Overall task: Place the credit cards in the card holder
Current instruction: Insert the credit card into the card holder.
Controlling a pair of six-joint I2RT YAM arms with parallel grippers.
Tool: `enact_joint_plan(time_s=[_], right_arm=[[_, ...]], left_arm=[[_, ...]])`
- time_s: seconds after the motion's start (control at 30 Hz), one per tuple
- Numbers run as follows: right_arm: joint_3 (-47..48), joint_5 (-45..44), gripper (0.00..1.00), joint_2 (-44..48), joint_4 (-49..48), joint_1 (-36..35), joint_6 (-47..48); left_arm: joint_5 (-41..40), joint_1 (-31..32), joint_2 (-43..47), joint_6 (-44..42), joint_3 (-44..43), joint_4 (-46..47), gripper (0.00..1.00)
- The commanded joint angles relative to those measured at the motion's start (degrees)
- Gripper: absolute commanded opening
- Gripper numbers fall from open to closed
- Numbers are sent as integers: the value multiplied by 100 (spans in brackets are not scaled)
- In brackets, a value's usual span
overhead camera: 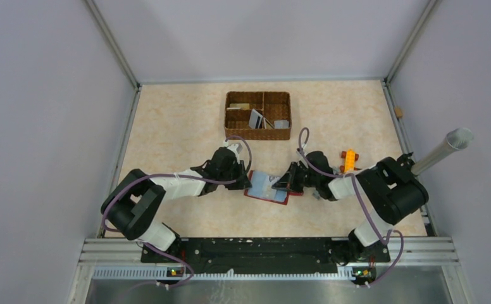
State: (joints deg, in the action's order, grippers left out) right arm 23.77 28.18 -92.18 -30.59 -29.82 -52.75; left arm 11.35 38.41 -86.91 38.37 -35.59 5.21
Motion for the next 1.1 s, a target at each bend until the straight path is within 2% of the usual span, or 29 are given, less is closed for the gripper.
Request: enact_joint_plan(time_s=[0.0, 0.47, 0.53, 0.8, 0.97, 1.07], right_arm=[[74, -162, 0, -229, 311, -1, 143], [995, -346, 0, -817, 630, -353, 268], [1102, -417, 5, -760, 848, -379, 356], [1310, -1151, 41, 146, 2191, -414, 962], [1481, -1524, 51, 502, 2798, -503, 1245], [1544, -1602, 50, 455, 2904, -569, 1300]], left_arm=[[58, 26, -194, -84, -67, -92, 25], [311, 27, -80, 74, 47, 93, 24], [299, 26, -63, 113, 78, 95, 24], [280, 30, -79, 253, 163, 198, 20], [306, 26, -69, 306, 178, 265, 20], [315, 33, -58, 328, 178, 283, 20]])
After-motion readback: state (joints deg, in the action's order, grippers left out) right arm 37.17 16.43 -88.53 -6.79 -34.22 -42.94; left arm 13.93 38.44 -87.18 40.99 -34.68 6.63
